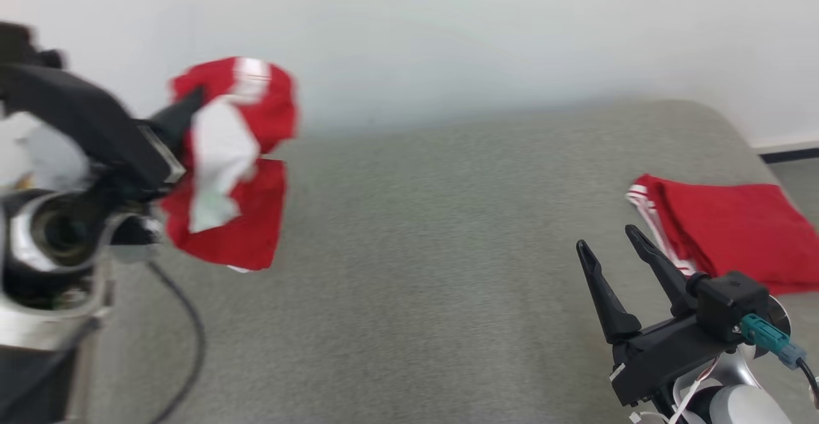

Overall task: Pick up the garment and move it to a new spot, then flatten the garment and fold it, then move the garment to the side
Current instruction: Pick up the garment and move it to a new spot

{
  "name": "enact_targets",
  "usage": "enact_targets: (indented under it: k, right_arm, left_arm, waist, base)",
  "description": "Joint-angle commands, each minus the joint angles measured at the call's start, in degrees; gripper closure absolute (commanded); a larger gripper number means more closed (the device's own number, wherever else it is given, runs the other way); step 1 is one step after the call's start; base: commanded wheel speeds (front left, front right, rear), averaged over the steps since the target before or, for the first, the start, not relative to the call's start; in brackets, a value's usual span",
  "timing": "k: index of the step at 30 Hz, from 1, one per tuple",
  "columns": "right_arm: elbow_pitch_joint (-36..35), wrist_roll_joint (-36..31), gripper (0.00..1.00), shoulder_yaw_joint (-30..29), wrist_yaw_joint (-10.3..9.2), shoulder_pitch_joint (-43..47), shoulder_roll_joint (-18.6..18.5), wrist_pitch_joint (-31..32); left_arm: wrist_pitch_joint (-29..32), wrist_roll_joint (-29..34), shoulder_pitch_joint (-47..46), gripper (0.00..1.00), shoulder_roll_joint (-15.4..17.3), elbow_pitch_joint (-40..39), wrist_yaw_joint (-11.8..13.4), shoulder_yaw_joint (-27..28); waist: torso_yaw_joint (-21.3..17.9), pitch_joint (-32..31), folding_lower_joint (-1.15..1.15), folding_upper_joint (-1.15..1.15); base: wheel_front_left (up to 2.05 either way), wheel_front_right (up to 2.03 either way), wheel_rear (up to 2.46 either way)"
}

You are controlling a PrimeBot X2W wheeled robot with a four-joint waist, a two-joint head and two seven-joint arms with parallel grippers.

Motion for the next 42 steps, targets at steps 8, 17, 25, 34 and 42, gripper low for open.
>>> enact_targets:
  k: [8, 17, 25, 34, 42]
  right_arm:
    - [-0.21, 1.46, 0.0, 1.48, -0.11, -0.25, 1.1, 0.29]
    - [0.36, 2.07, 0.0, 2.26, -0.11, -0.96, 1.52, -0.29]
    - [1.28, 2.17, 0.0, 1.82, -0.11, -0.56, 1.9, -0.72]
    - [1.07, 1.76, 0.0, -0.99, -0.11, 1.63, 1.13, 0.08]
    - [-0.36, 1.29, 0.0, -5.18, -0.11, 4.13, 0.49, 0.71]
  left_arm:
    - [-4.49, 0.13, 0.52, 1.0, -10.35, -2.25, -1.61, -6.68]
    - [-12.59, 3.39, 6.7, 1.0, -14.27, 9.56, -3.01, -9.51]
    - [-18.33, 13.22, 7.8, 0.51, -10.93, 24.71, -2.6, -14.96]
    - [-35.48, 13.81, 8.16, 0.0, -14.05, 28.68, -6.87, -12.18]
    - [-55.23, 14.74, 12.86, 0.0, -15.03, 25.31, -11.98, -7.96]
  waist:
    - [-10.56, -0.42, 0.02, 0.0]
    - [-14.95, 2.41, 0.02, 0.0]
    - [-14.41, 3.04, 0.02, 0.0]
    - [-8.77, 0.36, 0.02, 0.0]
    - [-2.86, -1.98, 0.02, 0.0]
  base:
    - [0.0, 0.0, 0.0]
    - [0.0, 0.0, 0.0]
    - [0.0, 0.0, 0.0]
    - [0.0, 0.0, 0.0]
    - [0.0, 0.0, 0.0]
